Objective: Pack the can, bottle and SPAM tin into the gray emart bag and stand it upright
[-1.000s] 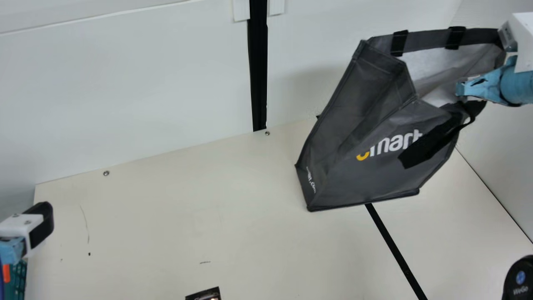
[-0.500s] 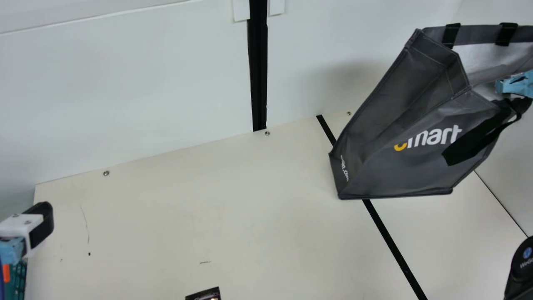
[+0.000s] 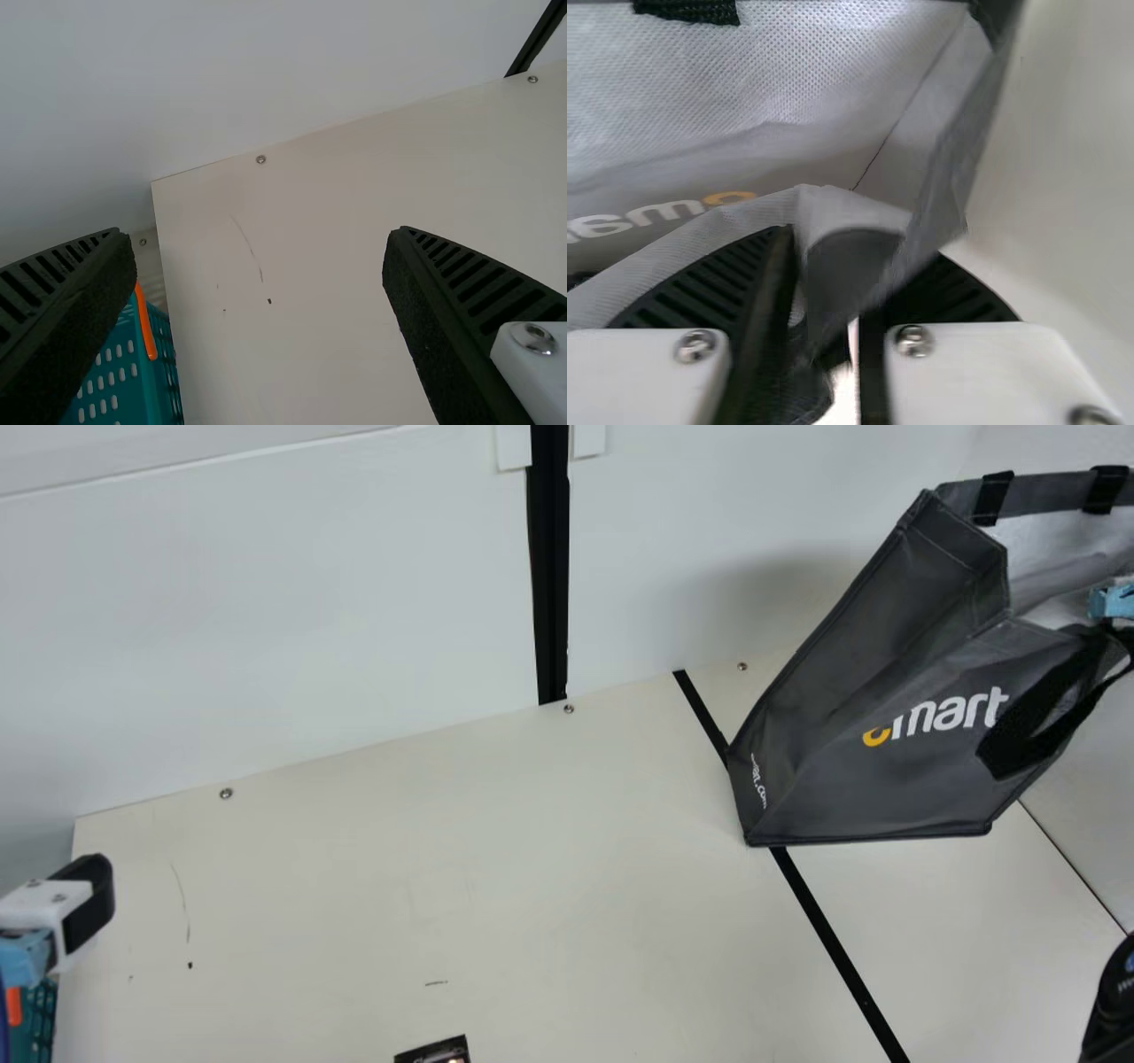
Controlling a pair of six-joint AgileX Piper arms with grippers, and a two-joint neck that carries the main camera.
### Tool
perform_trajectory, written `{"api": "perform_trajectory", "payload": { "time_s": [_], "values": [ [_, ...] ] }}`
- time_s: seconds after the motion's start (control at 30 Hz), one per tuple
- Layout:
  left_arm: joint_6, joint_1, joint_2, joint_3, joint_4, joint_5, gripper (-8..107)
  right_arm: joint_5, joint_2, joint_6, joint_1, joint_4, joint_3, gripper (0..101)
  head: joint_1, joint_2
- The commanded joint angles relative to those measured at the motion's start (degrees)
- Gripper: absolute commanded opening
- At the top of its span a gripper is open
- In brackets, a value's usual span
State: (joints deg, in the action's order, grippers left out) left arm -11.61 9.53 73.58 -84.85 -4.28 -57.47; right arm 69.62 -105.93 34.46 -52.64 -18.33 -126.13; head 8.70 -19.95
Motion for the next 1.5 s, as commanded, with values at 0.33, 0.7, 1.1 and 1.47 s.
{"api": "perform_trajectory", "payload": {
  "time_s": [0.33, 0.7, 1.1, 1.47],
  "values": [
    [0.00, 0.00, 0.00, 0.00, 0.00, 0.00, 90, 0.28, 2.68, 1.07, 1.22, -5.70, -1.33, 84, 1.30, -0.05],
    [0.00, 0.00, 0.00, 0.00, 0.00, 0.00, 90, 0.28, 4.64, 3.18, 3.10, -8.30, -3.75, 95, 1.30, -0.05],
    [0.00, 0.00, 0.00, 0.00, 0.00, 0.00, 90, 0.28, 6.37, 4.84, 5.47, -9.94, -6.19, 95, 1.30, -0.05],
    [0.00, 0.00, 0.00, 0.00, 0.00, 0.00, 90, 0.28, 8.65, 5.40, 9.96, -11.53, -6.76, 95, 1.30, -0.05]
  ]
}}
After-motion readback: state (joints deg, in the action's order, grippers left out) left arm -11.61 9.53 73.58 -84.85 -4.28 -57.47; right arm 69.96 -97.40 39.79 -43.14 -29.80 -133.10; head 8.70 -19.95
